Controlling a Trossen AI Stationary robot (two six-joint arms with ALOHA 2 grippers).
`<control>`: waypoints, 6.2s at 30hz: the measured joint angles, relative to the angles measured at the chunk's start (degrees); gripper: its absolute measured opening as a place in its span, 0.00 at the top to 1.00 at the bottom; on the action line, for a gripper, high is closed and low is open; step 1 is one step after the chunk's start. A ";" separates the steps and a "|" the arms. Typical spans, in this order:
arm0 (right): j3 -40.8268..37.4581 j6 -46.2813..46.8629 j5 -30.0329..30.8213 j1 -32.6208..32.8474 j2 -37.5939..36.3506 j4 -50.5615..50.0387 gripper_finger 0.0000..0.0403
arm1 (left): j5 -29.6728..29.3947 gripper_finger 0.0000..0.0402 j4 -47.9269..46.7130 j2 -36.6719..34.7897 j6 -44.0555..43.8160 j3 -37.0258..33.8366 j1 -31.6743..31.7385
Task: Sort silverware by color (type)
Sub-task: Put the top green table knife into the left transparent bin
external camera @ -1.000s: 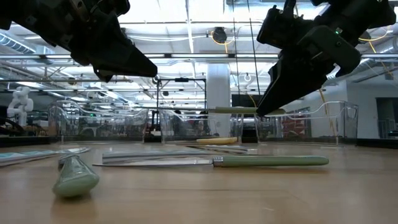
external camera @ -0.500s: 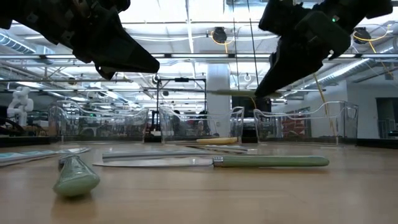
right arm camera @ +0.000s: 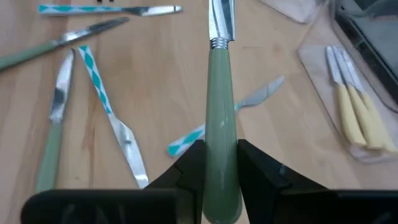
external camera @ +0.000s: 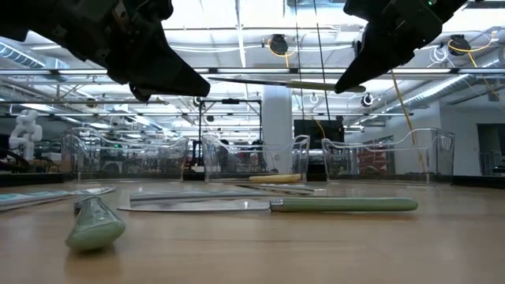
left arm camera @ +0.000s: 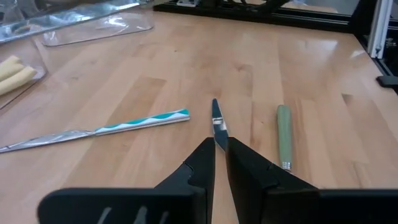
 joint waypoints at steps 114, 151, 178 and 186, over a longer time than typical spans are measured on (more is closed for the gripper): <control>-7.43 7.31 4.15 6.58 2.15 8.33 0.57 | -17.63 0.99 -98.64 -2.49 -13.22 35.06 19.97; -7.44 7.60 4.50 8.55 2.20 5.65 0.58 | -4.25 0.96 -88.99 -5.46 -0.54 23.10 59.28; -7.45 7.52 5.79 8.44 2.20 5.67 0.58 | 0.93 0.95 -82.24 -5.46 8.15 19.45 59.97; -7.45 7.72 5.74 8.44 2.20 5.69 0.58 | 3.28 0.95 -80.75 -5.46 8.53 19.45 60.01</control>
